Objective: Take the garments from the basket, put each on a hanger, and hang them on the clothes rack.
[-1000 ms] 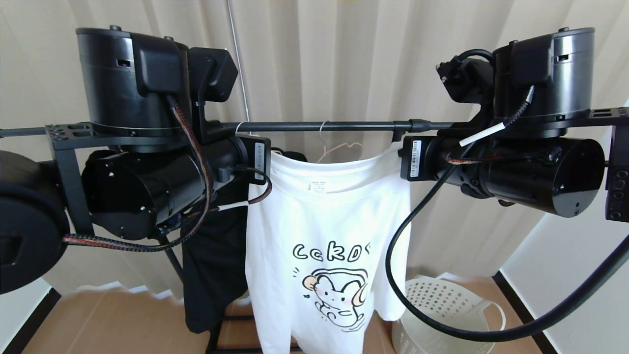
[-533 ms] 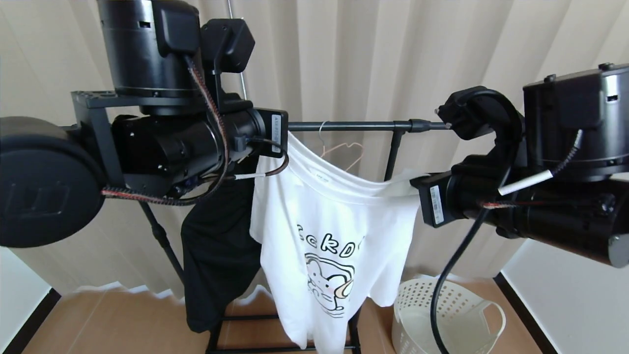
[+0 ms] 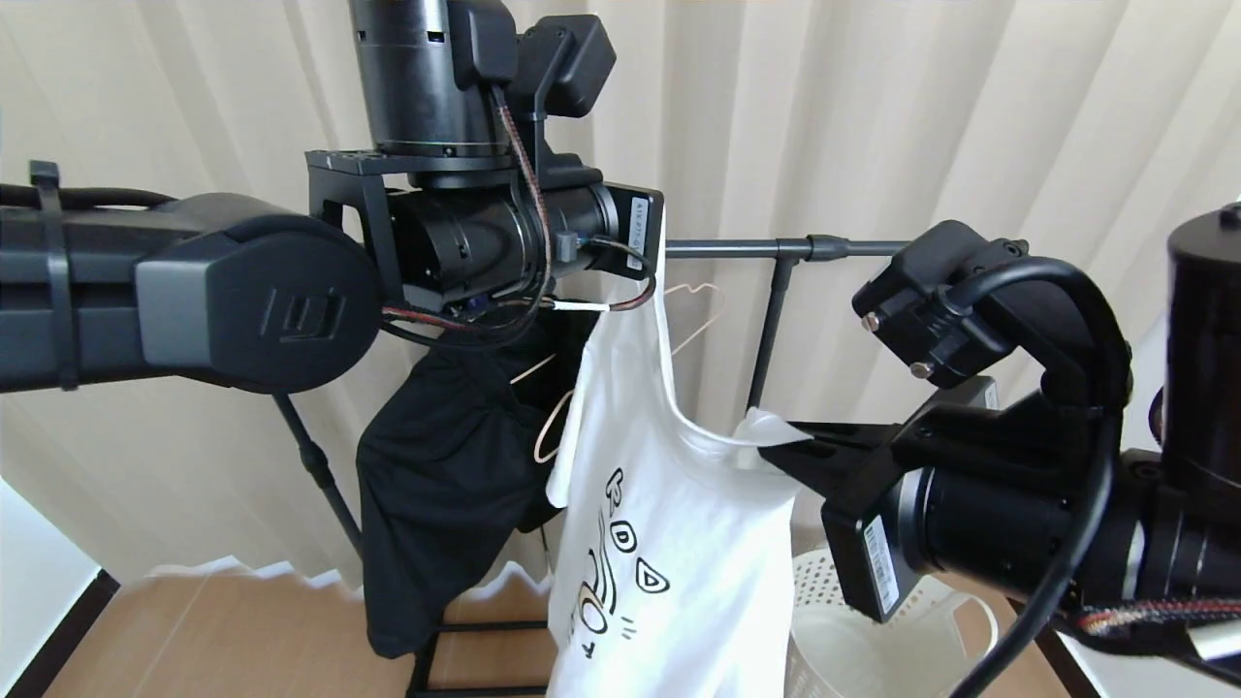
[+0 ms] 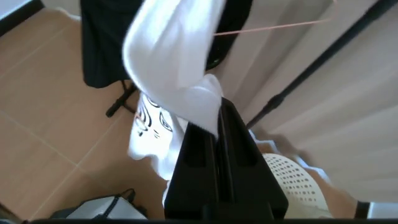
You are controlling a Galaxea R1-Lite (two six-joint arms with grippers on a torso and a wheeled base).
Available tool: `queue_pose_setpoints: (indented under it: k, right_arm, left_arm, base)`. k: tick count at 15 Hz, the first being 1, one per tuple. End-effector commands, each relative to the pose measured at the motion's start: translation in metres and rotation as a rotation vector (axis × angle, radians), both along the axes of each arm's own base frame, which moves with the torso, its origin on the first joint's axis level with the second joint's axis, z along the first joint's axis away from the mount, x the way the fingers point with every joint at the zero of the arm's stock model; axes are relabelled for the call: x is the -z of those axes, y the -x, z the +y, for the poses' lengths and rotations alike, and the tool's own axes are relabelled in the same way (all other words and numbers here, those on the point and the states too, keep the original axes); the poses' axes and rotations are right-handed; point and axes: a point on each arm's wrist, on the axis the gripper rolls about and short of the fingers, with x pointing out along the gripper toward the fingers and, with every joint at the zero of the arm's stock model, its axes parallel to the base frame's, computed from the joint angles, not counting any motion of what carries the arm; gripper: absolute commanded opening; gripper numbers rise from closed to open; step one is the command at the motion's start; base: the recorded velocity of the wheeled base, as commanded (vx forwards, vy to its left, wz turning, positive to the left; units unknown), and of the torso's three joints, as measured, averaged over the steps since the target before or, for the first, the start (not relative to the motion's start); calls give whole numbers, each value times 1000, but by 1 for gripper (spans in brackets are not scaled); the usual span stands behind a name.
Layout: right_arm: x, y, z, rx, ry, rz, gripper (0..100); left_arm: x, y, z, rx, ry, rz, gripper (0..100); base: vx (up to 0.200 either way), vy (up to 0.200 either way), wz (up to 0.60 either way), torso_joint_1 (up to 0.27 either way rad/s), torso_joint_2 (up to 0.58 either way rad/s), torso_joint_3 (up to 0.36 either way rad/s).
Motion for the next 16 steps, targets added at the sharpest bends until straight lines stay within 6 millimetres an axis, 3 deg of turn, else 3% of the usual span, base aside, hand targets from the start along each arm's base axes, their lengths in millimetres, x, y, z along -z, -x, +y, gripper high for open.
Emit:
queue_pose_setpoints:
  k: [1, 5, 9, 12, 16]
  right_arm:
    - [2, 18, 18, -109, -57, 59, 0]
    - [-10, 18, 34, -121, -206, 150, 0]
    - [-7, 6, 26, -69, -184, 144, 0]
    - [6, -45, -9, 113, -43, 69, 0]
    - [18, -86, -29, 269, 10, 71, 0]
  left_arm:
    - [6, -3, -5, 15, -9, 11, 0]
    - [4, -2, -4, 15, -4, 9, 0]
    - [5, -3, -3, -2, -11, 17, 0]
    - [5, 1, 7, -156, -76, 69, 0]
    - [4, 22, 19, -202, -161, 155, 0]
  base:
    - [0, 0, 0, 0, 0, 0]
    - [0, 0, 0, 0, 0, 0]
    - [0, 0, 0, 0, 0, 0]
    - [0, 0, 0, 0, 0, 0]
    - [0, 0, 0, 0, 0, 0]
